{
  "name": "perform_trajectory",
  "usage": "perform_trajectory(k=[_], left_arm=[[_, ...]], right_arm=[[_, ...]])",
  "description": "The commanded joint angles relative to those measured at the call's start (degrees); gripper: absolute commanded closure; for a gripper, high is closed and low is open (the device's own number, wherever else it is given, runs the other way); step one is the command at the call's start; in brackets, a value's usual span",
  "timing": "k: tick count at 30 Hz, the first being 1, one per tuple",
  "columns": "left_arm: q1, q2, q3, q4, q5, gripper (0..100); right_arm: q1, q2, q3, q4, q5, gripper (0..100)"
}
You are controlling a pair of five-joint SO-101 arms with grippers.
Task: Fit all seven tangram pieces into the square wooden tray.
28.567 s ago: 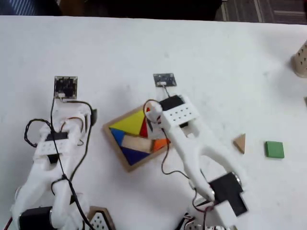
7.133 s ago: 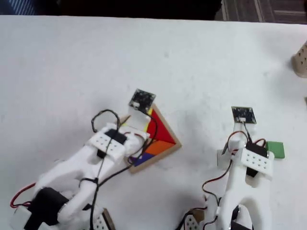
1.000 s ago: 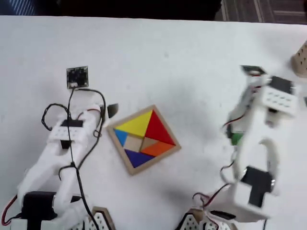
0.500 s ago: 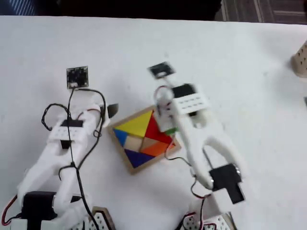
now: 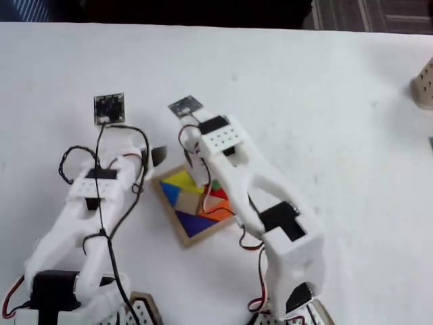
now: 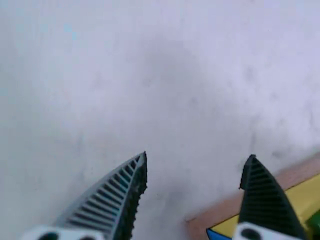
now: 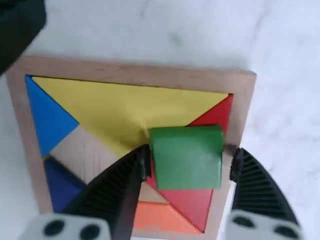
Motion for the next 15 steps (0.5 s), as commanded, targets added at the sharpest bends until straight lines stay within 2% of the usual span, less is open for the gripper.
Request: perform_trajectory(k=[1, 5, 9, 11, 15], left_arm=[[-0.48, 0.04, -3.60, -1.93, -0.26, 69], [-0.48, 0.04, -3.60, -1.93, -0.18, 69], [-0.22, 0.04, -3.60, -1.93, -0.26, 69], [-0.04, 0.04, -3.60, -1.93, -0.26, 69], [1.80, 0.04, -3.52, -1.49, -0.09, 69]], right_arm=[[-1.27, -0.22, -7.47, 7.87, -0.26, 74.8], [-0.75, -1.89, -10.11, 13.23, -0.26, 75.2], [5.58, -9.10, -5.89, 13.85, -0.26, 81.2], [10.77, -12.70, 0.88, 10.07, -0.44, 82.9], [18.86, -19.30, 18.99, -4.35, -0.26, 89.7]])
